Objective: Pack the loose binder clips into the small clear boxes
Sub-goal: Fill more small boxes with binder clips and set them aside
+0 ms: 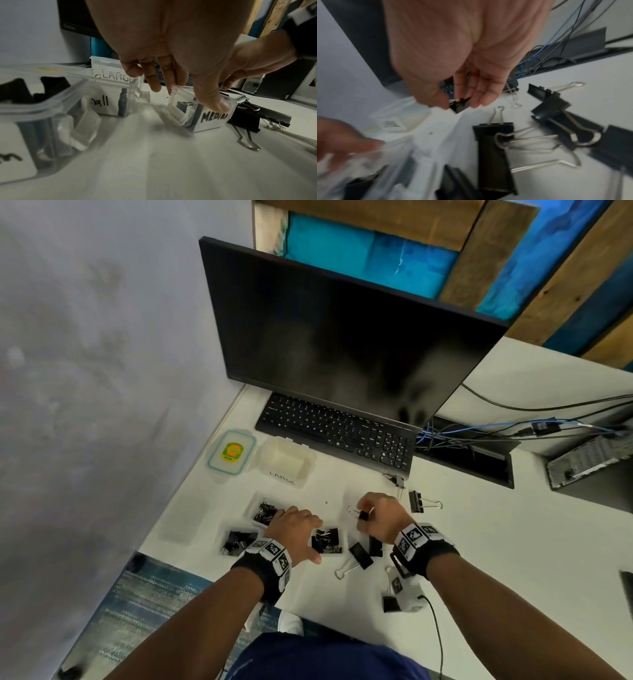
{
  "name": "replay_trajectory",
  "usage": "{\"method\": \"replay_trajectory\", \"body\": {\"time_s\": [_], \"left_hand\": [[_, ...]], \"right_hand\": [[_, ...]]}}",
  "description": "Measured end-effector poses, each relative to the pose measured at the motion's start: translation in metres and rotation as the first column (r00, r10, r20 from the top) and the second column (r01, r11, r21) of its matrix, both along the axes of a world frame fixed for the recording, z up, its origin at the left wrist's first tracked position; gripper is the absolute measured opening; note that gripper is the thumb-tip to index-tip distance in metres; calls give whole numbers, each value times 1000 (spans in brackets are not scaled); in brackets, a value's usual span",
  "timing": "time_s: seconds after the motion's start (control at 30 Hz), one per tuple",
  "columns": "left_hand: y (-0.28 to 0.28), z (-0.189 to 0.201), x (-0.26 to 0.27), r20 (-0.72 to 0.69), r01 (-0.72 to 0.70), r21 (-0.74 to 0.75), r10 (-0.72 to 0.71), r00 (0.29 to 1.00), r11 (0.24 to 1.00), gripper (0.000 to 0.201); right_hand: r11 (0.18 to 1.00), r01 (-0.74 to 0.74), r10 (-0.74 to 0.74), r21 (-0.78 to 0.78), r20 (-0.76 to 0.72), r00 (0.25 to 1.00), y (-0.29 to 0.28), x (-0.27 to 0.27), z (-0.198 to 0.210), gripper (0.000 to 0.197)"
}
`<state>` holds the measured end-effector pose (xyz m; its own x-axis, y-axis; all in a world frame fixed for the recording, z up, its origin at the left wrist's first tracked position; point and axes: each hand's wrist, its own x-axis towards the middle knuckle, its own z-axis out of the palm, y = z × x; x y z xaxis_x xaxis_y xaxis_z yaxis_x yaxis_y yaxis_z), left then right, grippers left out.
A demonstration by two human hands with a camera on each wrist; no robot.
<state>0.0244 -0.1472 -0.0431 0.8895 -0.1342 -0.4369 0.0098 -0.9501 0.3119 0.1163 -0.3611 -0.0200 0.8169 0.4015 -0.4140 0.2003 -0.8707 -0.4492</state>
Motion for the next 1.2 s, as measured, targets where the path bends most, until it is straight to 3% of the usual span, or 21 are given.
{"method": "replay_trajectory", "body": {"time_s": [0.13,0.3,0.63,0.73,0.9,1.2], "left_hand": [[-1,-1,0,33,7,-4,-7,999,1000,76],[-1,1,-2,51,10,-7,-10,999,1000,74],[-2,2,-2,45,10,0,-10,999,1000,75],[-2,2,-1,45,14,-4,-14,999,1000,74],[-1,3,-1,37,27,-4,-27,999,1000,74],[-1,2,-2,37,32,-11,-31,999,999,75]], "right_hand": [[955,-289,292,68,-41,955,23,-24,2,29],[920,-391,391,11,-13,920,37,-33,-3,35],[946,-322,323,-39,33,946,37,-35,-4,22],[976,-212,214,-48,51,975,40,-40,-7,15],[958,-211,222,-191,38,974,49,-39,-6,22],[970,-168,176,-175,35,984,49,-38,-14,41]]}}
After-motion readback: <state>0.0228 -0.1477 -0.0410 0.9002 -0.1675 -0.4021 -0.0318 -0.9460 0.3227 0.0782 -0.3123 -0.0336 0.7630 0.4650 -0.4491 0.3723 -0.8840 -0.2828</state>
